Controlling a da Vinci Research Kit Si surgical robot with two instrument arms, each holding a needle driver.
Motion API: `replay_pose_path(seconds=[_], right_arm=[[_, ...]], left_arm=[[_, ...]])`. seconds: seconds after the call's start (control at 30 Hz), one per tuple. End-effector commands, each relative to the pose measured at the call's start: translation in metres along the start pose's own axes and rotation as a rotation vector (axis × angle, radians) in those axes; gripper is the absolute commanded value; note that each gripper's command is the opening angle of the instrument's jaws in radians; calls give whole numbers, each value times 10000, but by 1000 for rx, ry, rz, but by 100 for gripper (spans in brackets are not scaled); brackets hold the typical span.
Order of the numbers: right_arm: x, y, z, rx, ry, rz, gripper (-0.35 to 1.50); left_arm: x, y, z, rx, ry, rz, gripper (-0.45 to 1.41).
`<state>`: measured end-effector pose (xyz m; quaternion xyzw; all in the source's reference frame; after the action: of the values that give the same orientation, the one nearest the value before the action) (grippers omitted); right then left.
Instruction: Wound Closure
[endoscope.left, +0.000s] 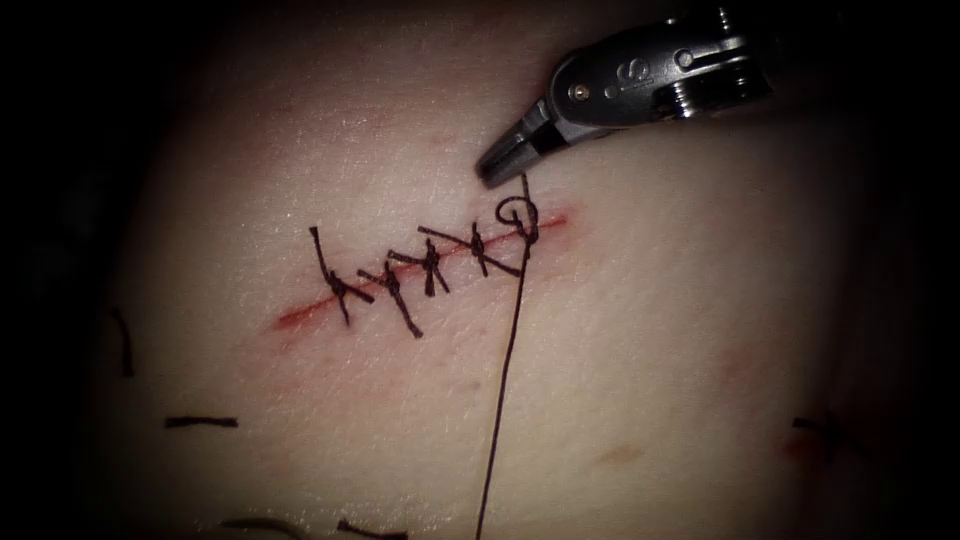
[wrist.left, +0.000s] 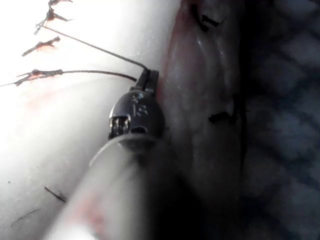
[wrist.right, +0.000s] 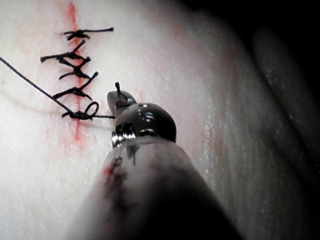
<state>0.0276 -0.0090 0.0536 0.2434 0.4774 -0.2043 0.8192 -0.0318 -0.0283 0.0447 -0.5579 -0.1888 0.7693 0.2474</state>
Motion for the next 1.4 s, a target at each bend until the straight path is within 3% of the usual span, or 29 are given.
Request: replay_pose_path(seconds=[0.03, 0.07, 0.13, 0.17, 0.2, 0.57, 0.73, 0.9, 1.03, 1.2, 1.27, 1.3, 1.37, 1.4], right_arm=[[-5, 6, 7, -16, -4, 19, -35], [-5, 6, 7, -16, -4, 19, -35], [-11, 11, 6, -45, -6, 38, -35], [-11, 11, 6, -45, -6, 38, -35], [-13, 11, 6, -53, -8, 42, -35], [-13, 12, 6, -75, -6, 46, -35], [-17, 17, 0, -113, -22, 53, -35], [-23, 23, -4, -154, -31, 64, -35], [-26, 23, -4, -168, -36, 76, -35], [-19, 14, 3, -158, -17, 70, -35], [-9, 6, 7, -160, -8, 70, 24], [-2, 1, 4, -186, 25, 112, 83], [3, -3, -1, -230, 70, 137, 118], [6, -5, -5, -248, 87, 149, 126]], left_arm=[[-14, 9, 10, -40, -32, 1, -45], [-14, 9, 10, -40, -32, 1, -45], [-35, 27, 21, -174, -79, -18, -45], [-35, 27, 21, -174, -79, -18, -45], [-45, 35, 26, -243, -106, -24, -45], [-97, 65, 49, -505, -236, -20, -45], [-129, 79, 70, -548, -281, -16, -45], [-140, 78, 83, -570, -299, -34, -45], [-141, 74, 85, -572, -301, -24, -45], [-120, 60, 79, -500, -285, -15, -45], [-91, 47, 68, -439, -244, -37, -45], [-66, 35, 58, -393, -198, -24, -45], [-44, 24, 48, -351, -166, -8, -45], [-27, 15, 42, -317, -146, 4, -45]])
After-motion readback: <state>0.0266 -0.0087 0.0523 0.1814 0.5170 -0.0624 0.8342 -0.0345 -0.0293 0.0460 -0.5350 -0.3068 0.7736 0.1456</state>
